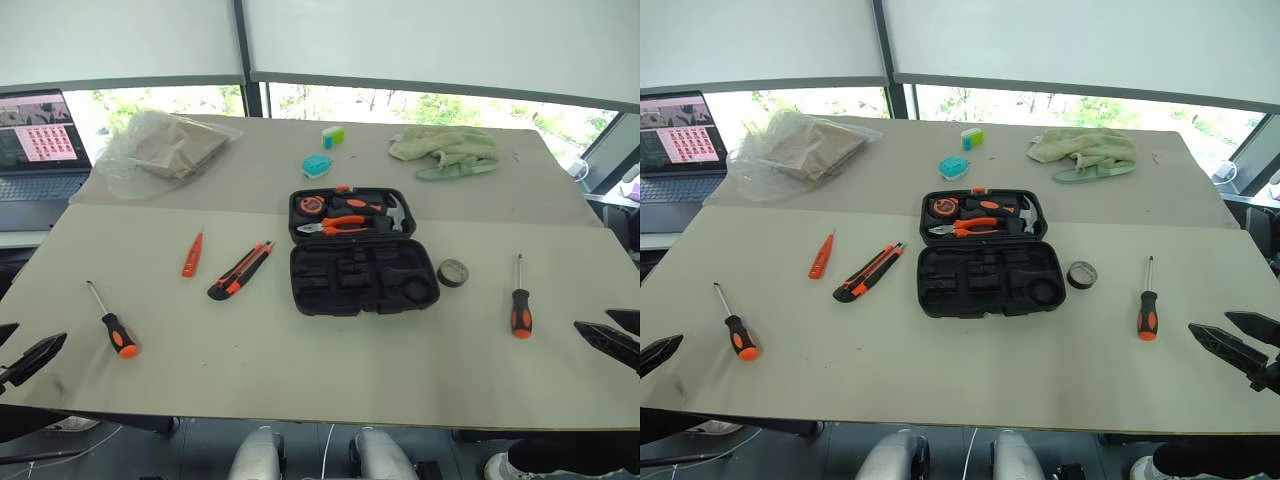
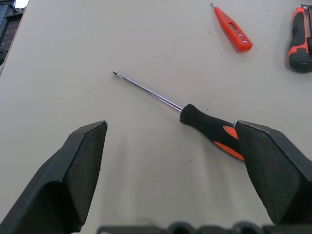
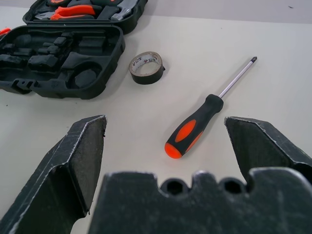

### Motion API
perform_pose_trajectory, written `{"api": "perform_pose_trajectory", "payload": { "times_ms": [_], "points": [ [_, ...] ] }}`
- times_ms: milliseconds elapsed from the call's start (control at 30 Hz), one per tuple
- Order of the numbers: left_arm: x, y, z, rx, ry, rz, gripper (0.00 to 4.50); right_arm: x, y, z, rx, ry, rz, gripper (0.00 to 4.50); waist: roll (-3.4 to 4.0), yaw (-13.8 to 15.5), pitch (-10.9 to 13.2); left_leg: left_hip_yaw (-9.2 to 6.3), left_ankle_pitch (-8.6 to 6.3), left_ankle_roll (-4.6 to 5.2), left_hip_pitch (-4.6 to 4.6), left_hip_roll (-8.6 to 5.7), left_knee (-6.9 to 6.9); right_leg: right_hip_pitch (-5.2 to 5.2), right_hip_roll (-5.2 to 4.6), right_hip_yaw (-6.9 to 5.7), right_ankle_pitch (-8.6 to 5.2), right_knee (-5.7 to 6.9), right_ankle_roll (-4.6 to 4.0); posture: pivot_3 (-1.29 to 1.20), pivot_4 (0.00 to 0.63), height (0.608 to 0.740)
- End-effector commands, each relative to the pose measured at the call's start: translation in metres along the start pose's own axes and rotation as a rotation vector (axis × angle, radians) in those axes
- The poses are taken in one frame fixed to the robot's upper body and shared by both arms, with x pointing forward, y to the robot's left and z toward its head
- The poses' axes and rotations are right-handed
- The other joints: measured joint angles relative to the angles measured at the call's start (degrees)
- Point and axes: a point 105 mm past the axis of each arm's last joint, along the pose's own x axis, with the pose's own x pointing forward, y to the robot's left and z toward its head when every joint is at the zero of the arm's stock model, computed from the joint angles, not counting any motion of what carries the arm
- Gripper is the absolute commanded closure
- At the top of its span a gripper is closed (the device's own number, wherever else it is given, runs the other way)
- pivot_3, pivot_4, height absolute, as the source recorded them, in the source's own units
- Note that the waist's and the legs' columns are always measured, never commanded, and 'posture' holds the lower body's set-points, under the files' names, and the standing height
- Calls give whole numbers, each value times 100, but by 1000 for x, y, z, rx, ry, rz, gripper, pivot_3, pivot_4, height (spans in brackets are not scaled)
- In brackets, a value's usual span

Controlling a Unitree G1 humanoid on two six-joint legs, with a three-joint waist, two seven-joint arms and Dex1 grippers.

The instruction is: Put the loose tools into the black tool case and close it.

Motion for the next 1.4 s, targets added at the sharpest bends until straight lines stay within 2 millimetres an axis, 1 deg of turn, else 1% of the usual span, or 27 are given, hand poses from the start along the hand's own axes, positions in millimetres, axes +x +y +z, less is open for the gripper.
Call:
{"api": "perform_pose_trajectory", "payload": {
  "times_ms": [33,100,167,233,267,333,367,433,467,533,567,600,667,733,833,900,1000,1067,1233,1333,1400],
  "points": [
    [2,-5,9,35,-10,6,0,-8,-1,10,-35,-33,-27,14,0,0,0,0,0,0,0,0,0,0,0,0,0,0,0,0,150,740],
    [9,-16,11,54,8,-22,0,-13,-5,11,-62,-39,-61,14,-1,4,0,0,0,0,-1,0,0,0,0,0,0,0,0,0,150,740],
    [15,-26,18,60,10,-57,0,-16,-8,15,-84,-54,-81,14,2,22,0,-2,0,0,-2,-2,1,2,-2,1,1,0,2,0,150,740],
    [27,-36,35,41,-3,-87,0,-18,-3,25,-123,-81,-56,14,2,41,0,-1,1,-1,-2,-4,2,2,-3,2,2,2,4,0,150,740],
    [33,-41,42,24,-1,-84,0,-11,7,31,-143,-99,-14,14,1,46,0,-4,3,-2,-1,-5,3,3,-1,0,2,7,4,0,150,740],
    [40,-45,46,-8,7,-59,0,12,27,40,-175,-120,78,14,-1,19,0,-8,7,-5,2,-2,3,4,8,-1,3,11,2,0,150,740],
    [43,-48,49,-37,2,-49,0,20,37,43,-179,-127,130,14,5,-19,2,-11,10,-7,6,-1,4,6,8,0,4,18,1,0,150,740],
    [46,-53,52,-105,-6,-24,0,28,56,51,-214,-135,221,14,6,-85,3,-11,14,-8,7,0,4,3,10,10,7,18,0,0,150,740],
    [49,-61,53,-150,-1,-15,0,33,70,56,-256,-134,281,14,12,-99,4,-13,15,-8,7,-1,4,3,11,10,7,19,0,0,150,740],
    [52,-71,48,-207,53,44,0,42,96,62,-315,-130,386,14,20,-109,4,-16,14,-8,5,-4,4,3,6,11,8,21,6,0,150,740],
    [53,-72,43,-238,86,93,0,43,104,63,-328,-130,429,14,18,-104,6,-19,14,-8,1,-5,4,2,5,11,8,21,9,0,150,740],
    [51,-67,37,-242,124,170,0,44,109,64,-339,-131,460,14,15,-91,7,-25,14,-8,-4,-8,4,1,6,8,9,21,11,0,150,740],
    [47,-53,30,-296,160,329,0,45,117,64,-363,-133,506,14,-21,-30,11,-37,15,-9,-7,-15,5,2,12,0,10,21,12,0,150,740],
    [46,-45,26,-314,180,426,0,48,121,65,-388,-140,537,14,-43,-3,14,-45,17,-11,-8,-23,6,2,15,-6,10,21,11,0,150,740],
    [44,-32,19,-360,194,568,0,50,121,62,-407,-150,572,14,-45,9,14,-48,19,-15,-8,-25,7,3,3,-5,11,20,12,0,150,740],
    [44,-30,16,-374,200,604,0,50,120,59,-407,-154,591,14,-50,34,16,-48,19,-15,-5,-28,8,8,0,-5,13,20,15,0,150,740],
    [64,-44,20,-409,181,537,0,60,122,57,-410,-150,619,14,-53,54,18,-49,20,-16,-4,-27,11,10,0,-4,14,21,15,0,150,740],
    [72,-49,19,-416,193,517,0,62,124,52,-410,-148,637,14,-55,70,18,-51,27,-20,-7,-28,17,8,0,-7,19,25,13,0,150,740],
    [80,-60,0,-440,267,515,0,64,134,46,-404,-160,674,14,-54,37,19,-52,27,-21,-10,-27,17,4,1,-5,19,26,13,0,150,740],
    [78,-63,-18,-457,331,549,0,62,132,43,-389,-173,675,14,-55,27,19,-53,27,-21,-10,-25,17,5,1,-5,19,27,13,0,150,740],
    [79,-67,-26,-459,362,542,0,62,131,42,-389,-178,673,14,-45,17,14,-53,27,-21,-5,-25,17,8,-1,-4,20,28,13,0,150,740]
  ]
}}
